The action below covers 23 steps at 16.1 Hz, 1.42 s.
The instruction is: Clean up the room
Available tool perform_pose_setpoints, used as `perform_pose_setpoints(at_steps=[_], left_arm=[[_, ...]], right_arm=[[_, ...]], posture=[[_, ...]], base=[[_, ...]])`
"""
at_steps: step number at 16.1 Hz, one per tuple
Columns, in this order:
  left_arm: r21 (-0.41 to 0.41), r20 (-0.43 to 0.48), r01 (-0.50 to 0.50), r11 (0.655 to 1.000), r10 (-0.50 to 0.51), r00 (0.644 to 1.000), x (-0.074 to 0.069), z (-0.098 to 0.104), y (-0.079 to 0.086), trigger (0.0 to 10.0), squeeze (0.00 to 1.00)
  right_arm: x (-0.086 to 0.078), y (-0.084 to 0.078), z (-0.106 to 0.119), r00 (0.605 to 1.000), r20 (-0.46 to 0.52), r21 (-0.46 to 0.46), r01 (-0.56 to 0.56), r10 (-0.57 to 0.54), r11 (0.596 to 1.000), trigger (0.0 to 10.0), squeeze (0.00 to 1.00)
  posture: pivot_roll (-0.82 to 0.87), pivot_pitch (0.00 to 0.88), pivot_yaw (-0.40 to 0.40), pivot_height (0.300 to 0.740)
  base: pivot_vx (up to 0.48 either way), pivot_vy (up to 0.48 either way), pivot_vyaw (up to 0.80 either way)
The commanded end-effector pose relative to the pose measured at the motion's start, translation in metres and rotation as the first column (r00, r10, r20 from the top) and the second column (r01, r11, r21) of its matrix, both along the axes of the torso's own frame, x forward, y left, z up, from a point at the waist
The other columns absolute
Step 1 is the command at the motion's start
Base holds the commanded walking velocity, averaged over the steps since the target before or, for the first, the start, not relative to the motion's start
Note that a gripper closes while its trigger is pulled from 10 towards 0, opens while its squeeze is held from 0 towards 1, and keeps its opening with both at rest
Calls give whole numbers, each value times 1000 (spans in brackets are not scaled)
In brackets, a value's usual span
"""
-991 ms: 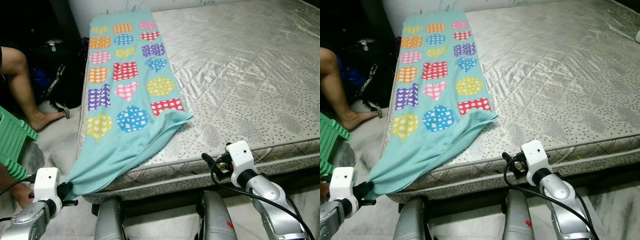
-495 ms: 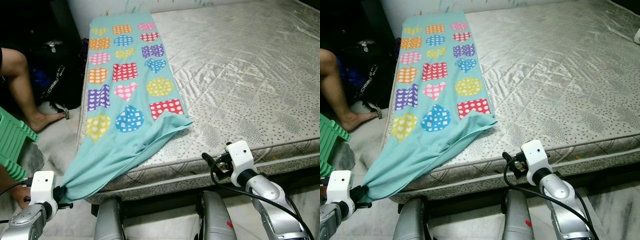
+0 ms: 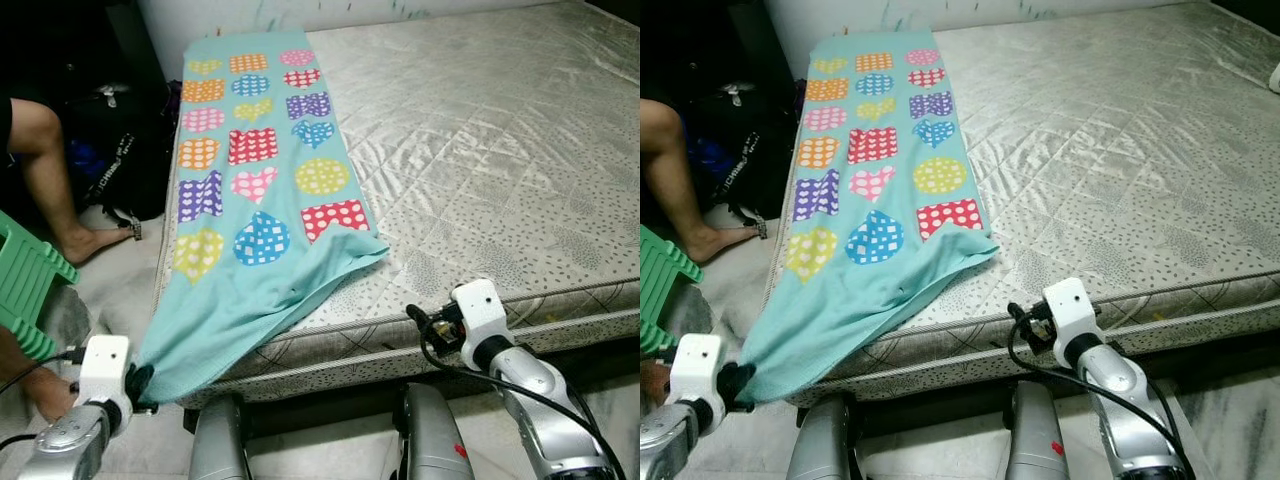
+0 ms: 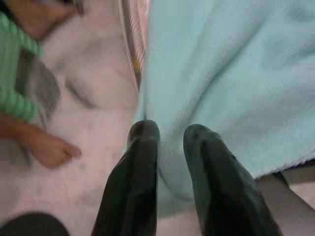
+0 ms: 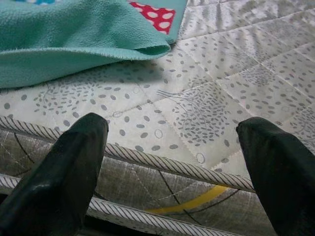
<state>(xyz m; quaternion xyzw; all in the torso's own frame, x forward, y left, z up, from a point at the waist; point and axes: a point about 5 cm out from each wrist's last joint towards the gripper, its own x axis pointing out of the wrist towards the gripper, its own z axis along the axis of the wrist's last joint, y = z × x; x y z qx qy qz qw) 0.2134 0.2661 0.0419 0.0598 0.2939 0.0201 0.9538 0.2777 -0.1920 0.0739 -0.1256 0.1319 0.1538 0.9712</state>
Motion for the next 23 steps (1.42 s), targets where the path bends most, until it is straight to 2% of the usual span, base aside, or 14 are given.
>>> perform_pose_setpoints(at_steps=[1, 4, 6, 7, 8, 10, 11, 13, 15, 17, 19, 21, 23], left_arm=[[27, 8, 0, 1000, -1, 1000, -1, 4, 0, 10000, 1000], [36, -15, 6, 999, -6, 1000, -13, 10, -6, 10000, 1000], [43, 81, -13, 999, 10, 997, -12, 23, -12, 10000, 1000], [24, 181, -20, 1000, 15, 983, -6, 37, -23, 10000, 1000], [17, 209, -17, 1000, 13, 978, -5, 41, -27, 10000, 1000], [-35, 272, 8, 999, 2, 962, -1, 49, -44, 10000, 1000], [-69, 309, 26, 997, -3, 951, 3, 54, -54, 10000, 1000], [-138, 377, 91, 986, -32, 926, 10, 63, -76, 10000, 1000], [-175, 408, 129, 976, -48, 912, 13, 69, -87, 10000, 1000], [-202, 445, 143, 969, -40, 895, 19, 73, -96, 10000, 1000], [-223, 461, 155, 962, -35, 887, 23, 74, -99, 10000, 1000], [-231, 475, 170, 958, -41, 879, 23, 75, -103, 10000, 1000], [-232, 463, 149, 961, -26, 886, 24, 71, -101, 10000, 1000]], right_arm=[[3, 1, 2, 1000, 15, -3, 4, -4, 1000, 10000, 0], [5, 3, 1, 1000, 10, 10, 6, -6, 1000, 10000, 0], [6, 3, -2, 999, -21, 38, 41, -40, 998, 10000, 0], [8, 6, -4, 994, -59, 91, 94, -89, 991, 10000, 0], [9, 8, -5, 991, -79, 120, 118, -109, 986, 10000, 0], [10, 14, -9, 974, -165, 206, 191, -158, 960, 10000, 0], [8, 22, -10, 959, -234, 277, 225, -161, 934, 10000, 0], [-3, 35, -12, 931, -322, 356, 289, -174, 889, 10000, 0], [-8, 44, -11, 917, -357, 392, 318, -176, 863, 10000, 0], [-16, 59, -8, 924, -361, 424, 283, -125, 860, 10000, 0], [-15, 61, -4, 937, -329, 446, 263, -117, 856, 10000, 0], [-9, 60, 9, 962, -250, 491, 224, -110, 842, 10000, 0], [-14, 67, 1, 947, -315, 459, 209, -62, 863, 10000, 0]], posture=[[-114, 30, 57, 553], [-96, 21, 61, 553], [-75, 18, 54, 553], [-69, 16, 48, 553], [-66, 15, 46, 553], [-66, 12, 40, 553], [-70, 8, 41, 553], [-71, 8, 42, 553], [-81, 10, 48, 553], [-81, 10, 48, 553], [-81, 7, 50, 553], [-84, 1, 56, 553], [-84, 1, 56, 553]], base=[[0, 0, 0], [0, 0, 0], [0, 0, 0], [0, 0, 0], [0, 0, 0], [0, 0, 0], [0, 0, 0], [0, 0, 0], [0, 0, 0], [0, 0, 0], [0, 0, 0], [0, 0, 0], [0, 0, 0]])
